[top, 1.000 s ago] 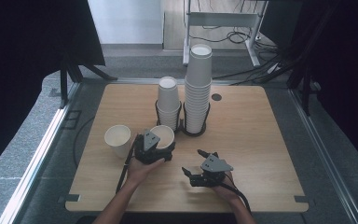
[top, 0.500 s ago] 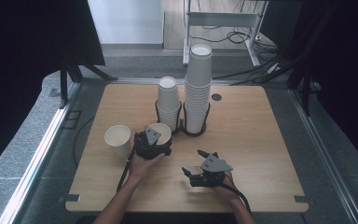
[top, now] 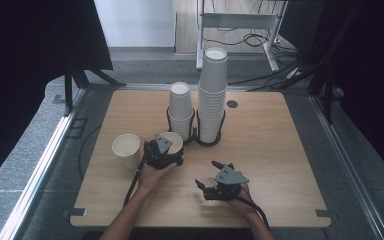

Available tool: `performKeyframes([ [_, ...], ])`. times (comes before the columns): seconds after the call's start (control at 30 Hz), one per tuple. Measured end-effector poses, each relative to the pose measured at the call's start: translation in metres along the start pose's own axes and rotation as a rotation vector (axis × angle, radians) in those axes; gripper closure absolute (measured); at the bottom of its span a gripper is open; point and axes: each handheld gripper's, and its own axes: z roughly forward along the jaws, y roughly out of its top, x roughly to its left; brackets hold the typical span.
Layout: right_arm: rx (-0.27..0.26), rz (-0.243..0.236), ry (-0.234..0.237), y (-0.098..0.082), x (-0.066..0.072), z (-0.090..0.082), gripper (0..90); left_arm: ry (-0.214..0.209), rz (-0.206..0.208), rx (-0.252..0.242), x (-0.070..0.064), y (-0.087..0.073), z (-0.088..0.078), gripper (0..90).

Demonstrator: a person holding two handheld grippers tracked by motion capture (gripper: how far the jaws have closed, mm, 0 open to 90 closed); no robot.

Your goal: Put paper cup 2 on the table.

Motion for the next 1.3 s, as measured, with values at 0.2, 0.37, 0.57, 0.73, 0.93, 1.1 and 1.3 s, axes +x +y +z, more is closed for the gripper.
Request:
performKeyframes([
  [0.2, -0.001, 0.000, 0.002, 0.000, 0.000, -0.001, 13.8, -0.004, -0.007, -0.012, -0.001, 0.002, -0.005, 0.0],
  [0.37, -0.007, 0.008, 0.008, 0.000, -0.001, -0.002, 13.9, 0.005, -0.015, -0.020, -0.003, 0.003, -0.019, 0.0],
  [0.57, -0.001, -0.006, 0.017, -0.001, 0.000, 0.000, 13.9, 0.019, -0.025, -0.031, -0.002, 0.004, -0.033, 0.0],
  [0.73, -0.007, -0.011, 0.014, 0.001, -0.001, -0.002, 13.9, 0.011, -0.032, -0.046, 0.000, 0.003, -0.047, 0.0],
  [0.93, -0.018, 0.004, -0.009, 0.002, -0.006, -0.007, 14.0, -0.027, -0.029, -0.055, 0.004, -0.003, -0.068, 0.0],
  [1.1, -0.023, 0.013, -0.030, 0.001, -0.009, -0.016, 14.0, -0.098, -0.034, -0.082, 0.007, -0.005, -0.083, 0.0],
  [1.3, -0.026, 0.042, -0.058, -0.003, -0.020, -0.029, 14.1, -0.169, -0.037, -0.106, 0.005, -0.015, -0.100, 3.0],
])
